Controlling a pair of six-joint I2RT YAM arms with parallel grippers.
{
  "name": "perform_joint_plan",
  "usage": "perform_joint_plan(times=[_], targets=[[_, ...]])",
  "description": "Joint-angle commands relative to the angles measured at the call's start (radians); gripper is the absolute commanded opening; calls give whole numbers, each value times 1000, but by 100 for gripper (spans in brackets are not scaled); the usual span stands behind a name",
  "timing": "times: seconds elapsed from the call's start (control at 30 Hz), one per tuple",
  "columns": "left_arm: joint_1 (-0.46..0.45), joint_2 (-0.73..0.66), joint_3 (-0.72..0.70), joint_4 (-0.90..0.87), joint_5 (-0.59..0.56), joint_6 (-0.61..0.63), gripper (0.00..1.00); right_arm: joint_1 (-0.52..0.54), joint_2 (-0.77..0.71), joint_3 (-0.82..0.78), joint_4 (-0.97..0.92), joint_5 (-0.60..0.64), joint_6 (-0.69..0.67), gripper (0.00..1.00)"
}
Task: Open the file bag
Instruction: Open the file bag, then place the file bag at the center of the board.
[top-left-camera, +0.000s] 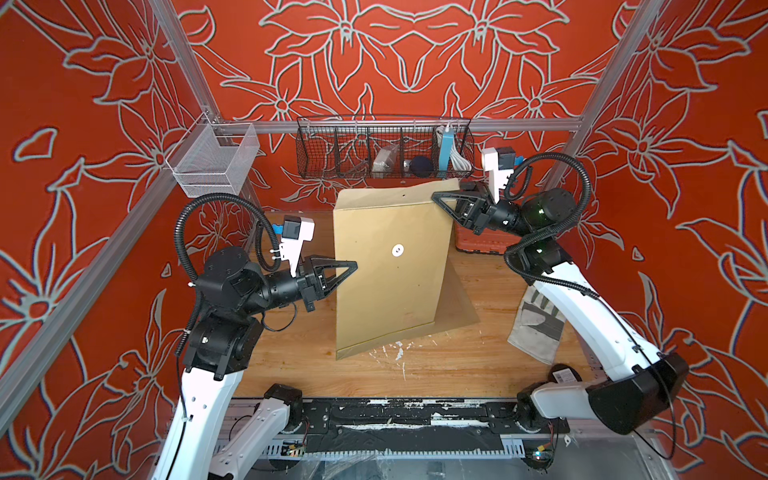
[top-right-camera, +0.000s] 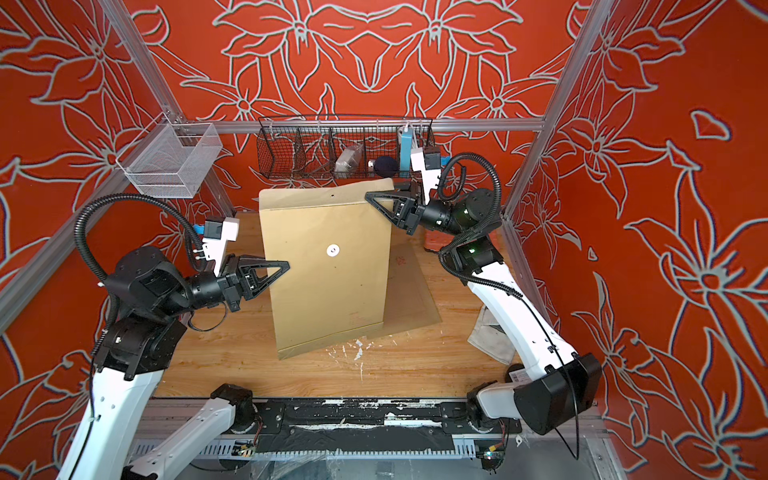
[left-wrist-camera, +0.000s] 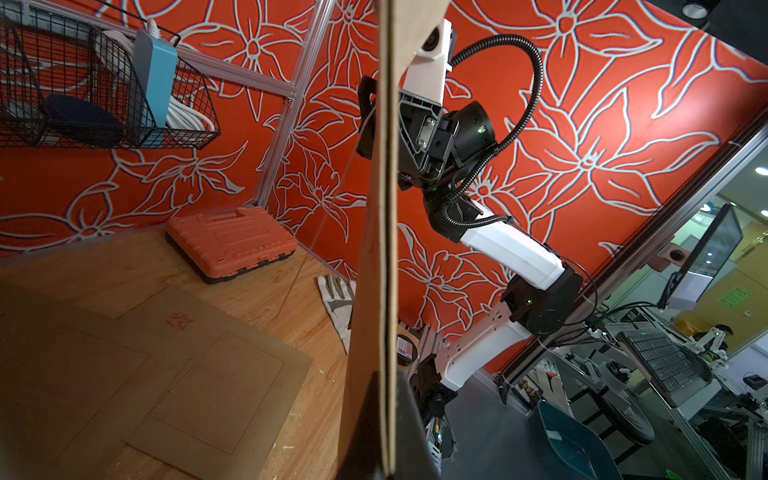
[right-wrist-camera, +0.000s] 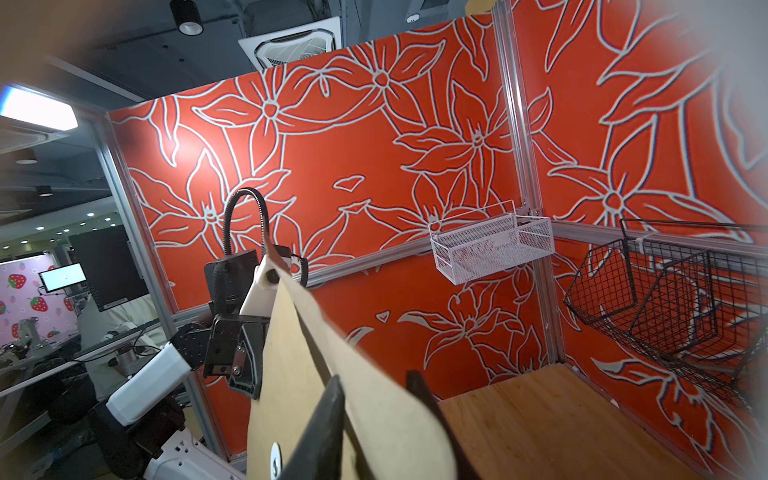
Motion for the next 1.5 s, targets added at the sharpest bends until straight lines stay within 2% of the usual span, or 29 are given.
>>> perform_joint_plan(times=[0.0, 0.23, 0.37, 0.47, 0.6, 0.63, 0.73, 0.8, 0.93, 1.1, 1.33, 1.4, 1.47], targets=[[5, -9, 3, 53, 16, -6, 0, 6, -2, 32, 18, -51, 9, 20], [4, -12, 1, 46, -10, -6, 0, 6, -24, 9, -15, -71, -6, 0], [5, -15, 1, 14, -57, 8, 0, 6, -50, -3, -67, -68, -45, 0], [5, -15, 7, -37, -135, 22, 2, 6, -78, -13, -140, -40, -99, 0], [5, -15, 22, -170, -328, 74, 45, 6, -136, -19, -359, 60, -241, 0], [5, -15, 25, -206, -395, 89, 53, 6, -152, -18, -420, 97, -278, 0], [5, -15, 26, -303, -573, 117, 65, 6, -189, -20, -567, 197, -352, 0], [5, -15, 26, -357, -659, 130, 78, 8, -203, -27, -618, 245, -368, 0], [5, -17, 27, -450, -778, 150, 82, 35, -203, -40, -665, 324, -373, 0], [5, -23, 32, -545, -866, 163, 82, 131, -169, -44, -643, 431, -356, 0], [5, -21, 70, -624, -935, 179, 85, 261, -62, -17, -461, 491, -231, 0], [4, 3, 84, -647, -935, 186, 86, 263, -31, -29, -429, 567, -186, 0], [4, 32, 90, -663, -926, 186, 87, 262, 20, -38, -448, 665, -198, 0]])
